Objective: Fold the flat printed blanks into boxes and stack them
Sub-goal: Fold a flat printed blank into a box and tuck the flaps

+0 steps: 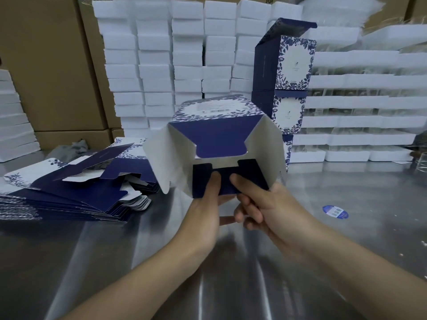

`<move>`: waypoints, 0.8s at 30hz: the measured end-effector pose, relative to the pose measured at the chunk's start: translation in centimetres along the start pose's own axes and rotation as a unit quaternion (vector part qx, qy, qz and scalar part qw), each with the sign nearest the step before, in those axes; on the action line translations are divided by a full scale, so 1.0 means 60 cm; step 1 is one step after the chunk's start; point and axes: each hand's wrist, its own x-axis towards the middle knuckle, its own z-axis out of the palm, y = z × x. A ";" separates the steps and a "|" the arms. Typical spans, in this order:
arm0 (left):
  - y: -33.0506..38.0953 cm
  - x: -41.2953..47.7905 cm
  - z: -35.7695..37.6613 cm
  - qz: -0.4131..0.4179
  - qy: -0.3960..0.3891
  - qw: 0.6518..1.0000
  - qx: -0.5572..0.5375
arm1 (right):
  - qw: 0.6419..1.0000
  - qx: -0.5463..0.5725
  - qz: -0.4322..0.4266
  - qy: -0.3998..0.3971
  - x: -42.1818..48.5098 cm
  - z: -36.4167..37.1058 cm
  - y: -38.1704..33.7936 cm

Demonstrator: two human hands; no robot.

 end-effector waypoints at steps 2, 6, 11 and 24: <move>-0.005 -0.003 0.000 -0.010 -0.009 1.000 -0.015 | 1.000 -0.001 0.001 -0.017 -0.003 0.002 0.003; -0.005 -0.005 0.009 -0.021 0.020 0.999 -0.041 | 0.998 0.010 0.026 -0.064 -0.009 0.011 0.004; 0.008 -0.006 0.000 -0.004 -0.006 0.997 -0.080 | 0.999 0.014 0.015 -0.032 -0.008 0.013 0.005; 0.000 0.014 -0.017 -0.040 0.134 0.987 -0.077 | 0.997 0.000 0.025 0.077 0.009 -0.008 0.012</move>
